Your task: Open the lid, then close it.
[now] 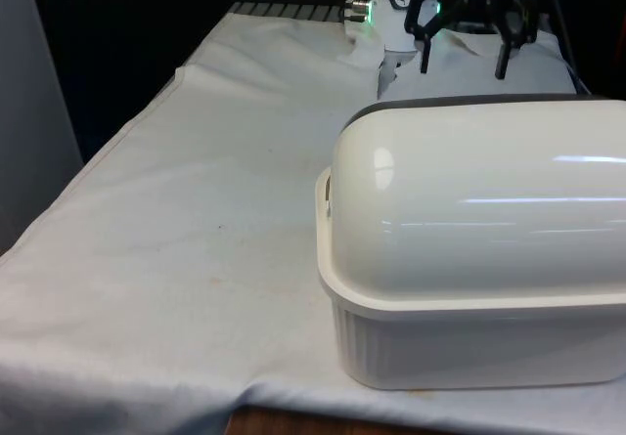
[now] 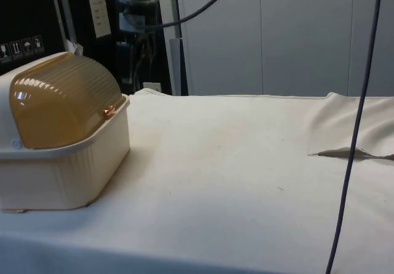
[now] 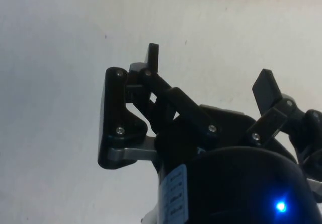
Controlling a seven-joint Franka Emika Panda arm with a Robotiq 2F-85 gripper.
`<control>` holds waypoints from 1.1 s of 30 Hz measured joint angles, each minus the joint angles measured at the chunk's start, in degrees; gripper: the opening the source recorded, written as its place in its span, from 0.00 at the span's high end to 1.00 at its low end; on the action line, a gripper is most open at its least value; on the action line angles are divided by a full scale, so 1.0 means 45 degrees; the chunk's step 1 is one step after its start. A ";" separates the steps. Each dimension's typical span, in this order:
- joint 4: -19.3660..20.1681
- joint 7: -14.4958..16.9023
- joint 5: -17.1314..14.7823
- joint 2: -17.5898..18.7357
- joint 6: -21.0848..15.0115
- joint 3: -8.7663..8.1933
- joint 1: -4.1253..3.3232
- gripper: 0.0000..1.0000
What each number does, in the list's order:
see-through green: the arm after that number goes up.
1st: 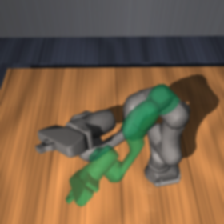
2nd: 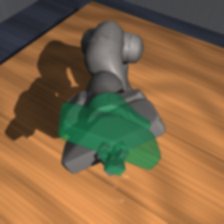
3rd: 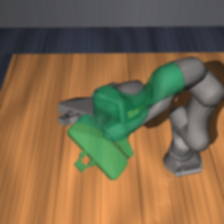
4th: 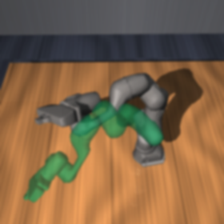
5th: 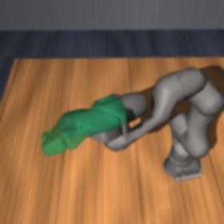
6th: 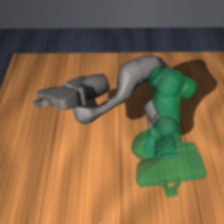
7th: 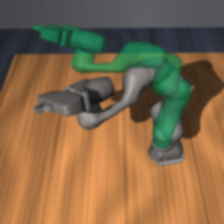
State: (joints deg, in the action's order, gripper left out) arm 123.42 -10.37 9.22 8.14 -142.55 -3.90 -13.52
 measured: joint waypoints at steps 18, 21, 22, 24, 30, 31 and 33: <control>-0.0573 0.0025 0.0000 0.1604 -0.1490 -0.0229 0.0025 0.00; -0.0713 0.0025 0.0000 0.1821 -0.1604 -0.0267 0.0038 0.00; -0.0764 0.0025 0.0000 0.1897 -0.1642 -0.0267 0.0038 0.00; -0.0879 0.0025 -0.0013 0.2101 -0.1795 -0.0293 0.0064 0.00; -0.0980 0.0051 -0.0013 0.2317 -0.2037 -0.0344 0.0115 0.04; -0.0980 0.0051 -0.0013 0.2343 -0.2075 -0.0344 0.0127 0.09; -0.0980 0.0051 -0.0013 0.2355 -0.2114 -0.0344 0.0127 0.22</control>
State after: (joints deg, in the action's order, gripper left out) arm 119.00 -10.14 9.17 18.74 -152.06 -5.44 -12.95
